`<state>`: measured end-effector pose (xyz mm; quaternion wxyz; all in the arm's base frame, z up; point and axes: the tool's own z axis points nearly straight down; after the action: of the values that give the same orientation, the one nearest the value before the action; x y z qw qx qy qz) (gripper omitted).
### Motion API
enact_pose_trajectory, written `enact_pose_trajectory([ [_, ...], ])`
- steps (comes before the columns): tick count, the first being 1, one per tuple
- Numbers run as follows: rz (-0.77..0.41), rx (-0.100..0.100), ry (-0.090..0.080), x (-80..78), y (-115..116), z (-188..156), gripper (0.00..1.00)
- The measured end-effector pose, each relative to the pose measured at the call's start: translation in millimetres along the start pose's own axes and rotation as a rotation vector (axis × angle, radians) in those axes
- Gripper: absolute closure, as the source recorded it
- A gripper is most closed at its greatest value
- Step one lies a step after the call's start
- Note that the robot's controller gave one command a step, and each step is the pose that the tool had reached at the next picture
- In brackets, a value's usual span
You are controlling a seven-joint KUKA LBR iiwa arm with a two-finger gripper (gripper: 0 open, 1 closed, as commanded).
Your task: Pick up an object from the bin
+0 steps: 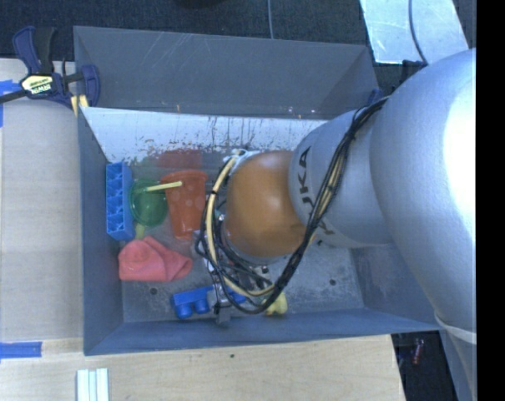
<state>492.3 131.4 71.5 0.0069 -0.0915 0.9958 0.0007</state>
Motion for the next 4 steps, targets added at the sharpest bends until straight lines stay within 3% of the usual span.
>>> enact_pose_trajectory([
  [1, 0.001, -0.001, -0.005, -1.9, 0.3, -2.2, 1.0],
  [2, 0.001, 0.0, 0.0, -0.1, -0.1, 0.0, 0.0],
  [3, 0.002, -0.001, -0.005, -1.9, 0.2, -2.2, 1.0],
  [4, 0.002, 0.0, 0.001, 0.2, -0.1, 0.2, 0.0],
])
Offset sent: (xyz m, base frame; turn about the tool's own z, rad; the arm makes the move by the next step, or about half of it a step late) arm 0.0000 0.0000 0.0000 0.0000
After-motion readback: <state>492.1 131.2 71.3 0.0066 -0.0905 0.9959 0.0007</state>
